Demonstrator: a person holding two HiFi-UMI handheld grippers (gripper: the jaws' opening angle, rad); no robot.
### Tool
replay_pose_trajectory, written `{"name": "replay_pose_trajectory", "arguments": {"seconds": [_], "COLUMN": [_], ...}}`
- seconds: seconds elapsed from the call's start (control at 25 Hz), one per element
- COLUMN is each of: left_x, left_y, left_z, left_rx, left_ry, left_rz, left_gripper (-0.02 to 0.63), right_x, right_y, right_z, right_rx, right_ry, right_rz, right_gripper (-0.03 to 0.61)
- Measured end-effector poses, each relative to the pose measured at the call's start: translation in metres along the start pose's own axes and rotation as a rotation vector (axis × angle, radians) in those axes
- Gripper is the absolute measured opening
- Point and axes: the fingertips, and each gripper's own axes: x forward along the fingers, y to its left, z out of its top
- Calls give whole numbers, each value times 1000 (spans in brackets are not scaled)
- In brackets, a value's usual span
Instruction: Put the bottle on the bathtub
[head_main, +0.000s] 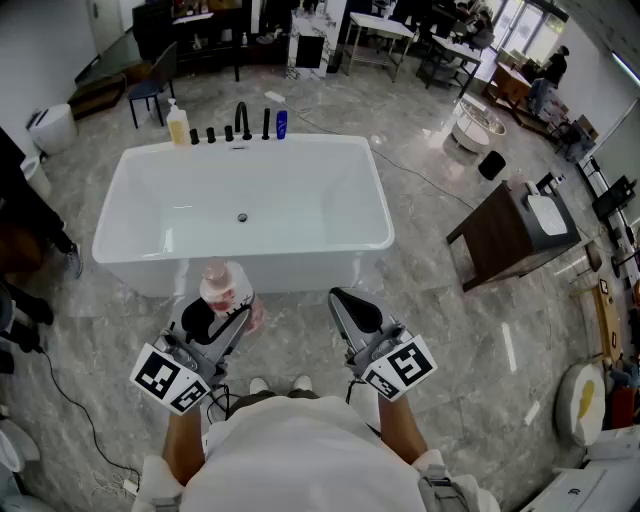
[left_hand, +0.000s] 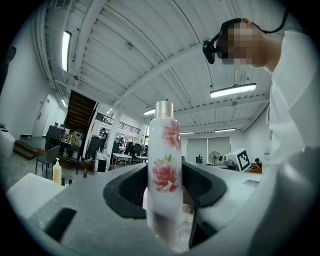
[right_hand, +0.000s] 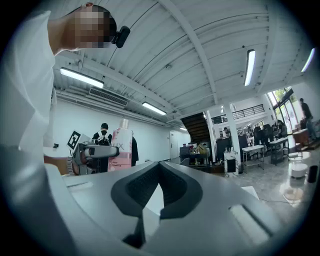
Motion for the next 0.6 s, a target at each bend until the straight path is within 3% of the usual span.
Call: {"name": "replay_pose_trajectory", "arguments": {"seconds": [0.36, 0.6], "left_x": [5, 9], "left_y": [4, 3], "left_z": [0, -2], "left_rx": [-1, -3], "left_ry": [-7, -4], "left_rz": [-16, -27], "left_gripper": [218, 218], "right_x": [-2, 2], "right_y": [-5, 1], "right_z": [-4, -9], "right_rx": [1, 2], "right_ry": [-4, 10], "right_rz": [-24, 12], "right_gripper": [9, 9]}}
